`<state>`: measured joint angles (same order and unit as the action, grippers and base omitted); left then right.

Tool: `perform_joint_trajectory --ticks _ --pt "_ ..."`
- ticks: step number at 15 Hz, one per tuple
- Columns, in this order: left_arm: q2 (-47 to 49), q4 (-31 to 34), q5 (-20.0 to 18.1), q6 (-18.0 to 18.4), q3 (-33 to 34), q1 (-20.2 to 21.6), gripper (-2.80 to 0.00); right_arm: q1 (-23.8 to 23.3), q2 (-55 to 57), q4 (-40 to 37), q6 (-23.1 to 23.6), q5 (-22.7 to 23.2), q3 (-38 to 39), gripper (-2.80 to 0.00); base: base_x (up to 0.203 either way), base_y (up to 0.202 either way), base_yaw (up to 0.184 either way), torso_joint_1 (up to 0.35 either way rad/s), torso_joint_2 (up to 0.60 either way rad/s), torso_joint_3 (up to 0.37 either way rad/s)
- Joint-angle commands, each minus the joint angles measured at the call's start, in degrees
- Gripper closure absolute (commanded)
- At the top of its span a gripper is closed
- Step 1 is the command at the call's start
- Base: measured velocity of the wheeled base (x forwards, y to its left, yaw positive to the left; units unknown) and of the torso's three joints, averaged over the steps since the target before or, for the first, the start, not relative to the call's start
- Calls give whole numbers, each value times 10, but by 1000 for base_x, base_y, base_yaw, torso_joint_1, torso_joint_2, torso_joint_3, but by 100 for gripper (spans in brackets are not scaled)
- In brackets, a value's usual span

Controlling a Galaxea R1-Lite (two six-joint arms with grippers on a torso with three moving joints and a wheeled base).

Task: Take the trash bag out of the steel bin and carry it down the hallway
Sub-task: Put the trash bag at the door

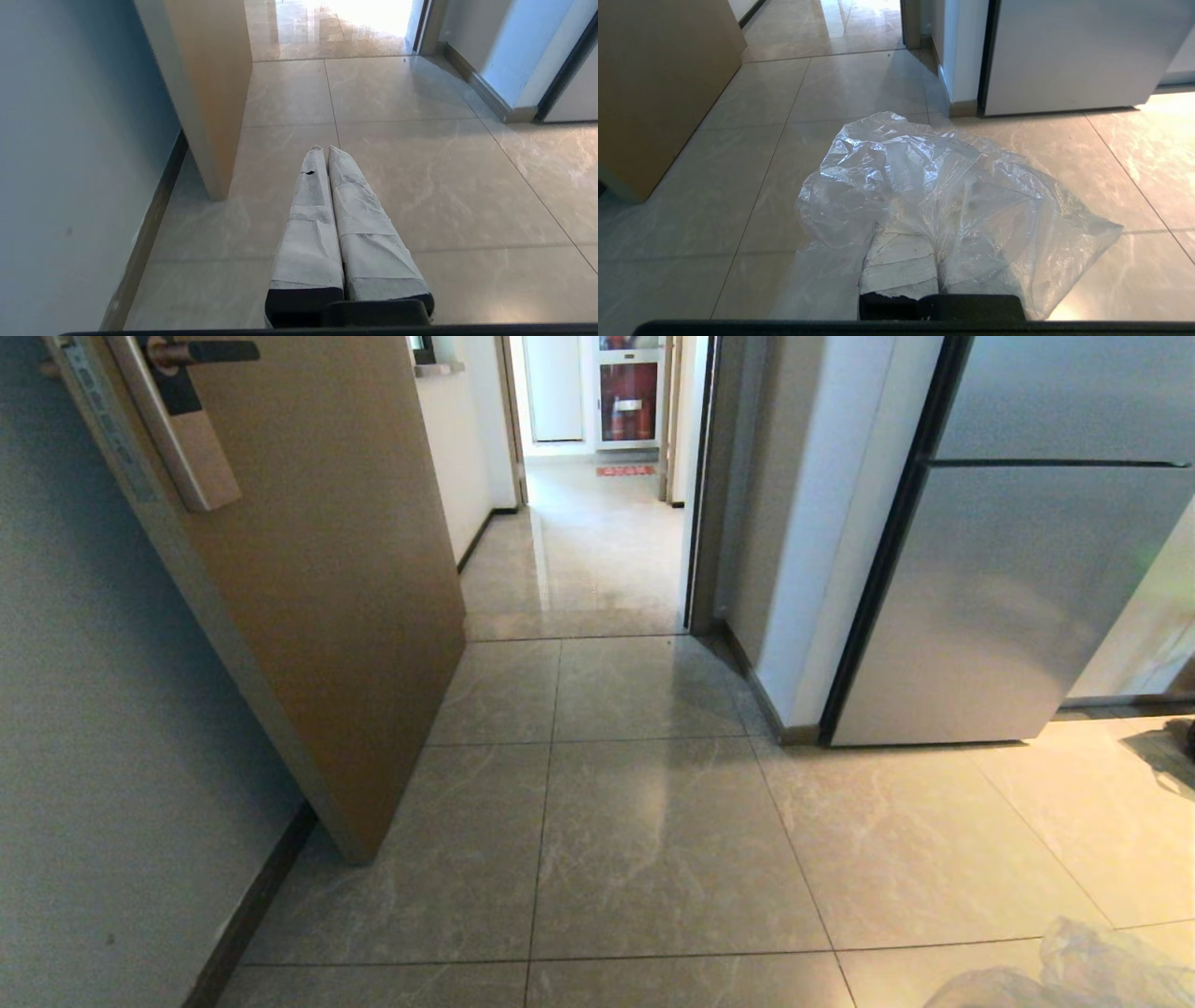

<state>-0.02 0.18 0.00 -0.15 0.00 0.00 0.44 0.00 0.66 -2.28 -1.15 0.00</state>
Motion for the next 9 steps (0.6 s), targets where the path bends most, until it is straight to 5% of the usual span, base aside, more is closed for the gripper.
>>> perform_joint_trajectory --ticks 1,9 --pt "0 0 0 0 0 0 0 0 1 0 0 0 1 0 198 0 -2 2 6 -1" --pt "0 0 0 0 0 0 0 0 1 0 0 0 1 0 191 0 0 1 1 2"
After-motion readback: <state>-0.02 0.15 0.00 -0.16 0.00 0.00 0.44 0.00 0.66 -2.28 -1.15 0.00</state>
